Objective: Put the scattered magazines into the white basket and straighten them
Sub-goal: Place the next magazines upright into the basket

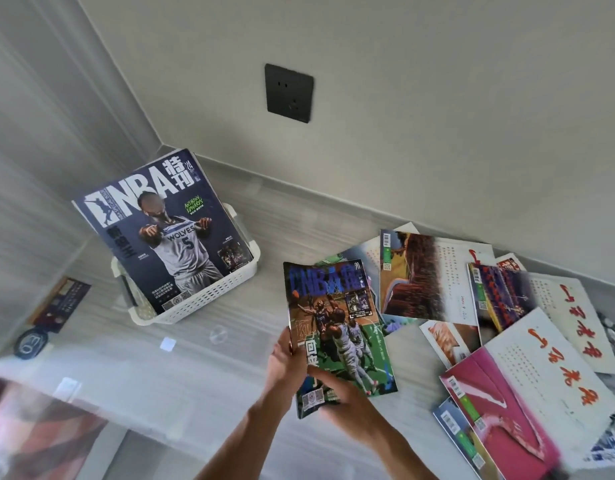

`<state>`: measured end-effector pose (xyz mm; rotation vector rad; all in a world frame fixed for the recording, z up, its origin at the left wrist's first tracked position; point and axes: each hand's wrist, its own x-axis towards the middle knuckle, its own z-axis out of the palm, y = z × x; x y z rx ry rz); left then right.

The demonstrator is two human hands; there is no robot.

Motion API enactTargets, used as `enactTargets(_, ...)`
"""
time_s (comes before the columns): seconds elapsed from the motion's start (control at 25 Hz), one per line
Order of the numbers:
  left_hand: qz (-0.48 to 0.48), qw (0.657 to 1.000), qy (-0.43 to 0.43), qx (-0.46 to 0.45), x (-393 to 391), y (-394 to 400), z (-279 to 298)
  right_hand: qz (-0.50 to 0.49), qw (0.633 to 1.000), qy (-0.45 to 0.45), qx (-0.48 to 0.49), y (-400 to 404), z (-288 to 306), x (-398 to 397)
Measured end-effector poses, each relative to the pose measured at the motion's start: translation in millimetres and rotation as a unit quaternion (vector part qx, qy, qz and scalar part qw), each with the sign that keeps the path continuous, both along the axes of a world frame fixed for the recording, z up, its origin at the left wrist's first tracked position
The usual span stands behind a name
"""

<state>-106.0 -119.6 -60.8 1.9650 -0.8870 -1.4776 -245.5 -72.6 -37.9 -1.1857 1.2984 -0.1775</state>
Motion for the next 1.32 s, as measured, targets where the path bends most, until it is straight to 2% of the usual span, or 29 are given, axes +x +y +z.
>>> enactTargets(0.08,-0.004,0.995,-0.019,-0.101,3,4,7,-0.075,0.997,0.004,-0.014,-9,2,-2)
enactTargets(0.12,-0.002,0.989,-0.017,-0.148,11,6,14,-0.144,0.989,0.007,-0.038,-18,3,-2)
enactTargets(0.2,-0.004,0.978,0.016,-0.210,34,7,33,-0.286,0.954,0.048,-0.079,-43,6,-8)
enactTargets(0.28,-0.010,0.968,0.058,-0.246,66,3,57,-0.331,0.942,0.034,-0.045,-74,11,-12)
enactTargets(0.36,-0.011,0.962,0.073,-0.262,97,-3,75,-0.275,0.961,-0.015,-0.005,-97,17,-7)
enactTargets(0.44,0.032,0.961,0.080,-0.264,127,-12,89,-0.229,0.972,-0.029,-0.050,-114,27,17)
enactTargets(0.6,0.138,0.946,0.054,-0.288,181,-43,112,-0.227,0.955,-0.114,-0.155,-161,68,84)
enactTargets(0.72,0.158,0.927,0.027,-0.339,222,-75,136,-0.228,0.937,-0.143,-0.224,-214,109,133)
enactTargets(0.8,0.180,0.917,0.001,-0.355,246,-92,141,-0.207,0.936,-0.113,-0.261,-242,124,164)
enactTargets(0.88,0.182,0.918,-0.066,-0.347,261,-98,134,-0.181,0.944,-0.046,-0.274,-258,122,189)
enactTargets(0.96,0.174,0.924,-0.134,-0.312,267,-98,118,-0.168,0.945,0.017,-0.280,-261,109,208)
enactTargets(1.08,0.186,0.928,-0.183,-0.266,274,-98,94,-0.178,0.927,0.095,-0.317,-261,90,217)
enactTargets(1.32,0.131,0.933,-0.288,-0.174,285,-102,62,-0.128,0.921,0.196,-0.311,-265,58,211)
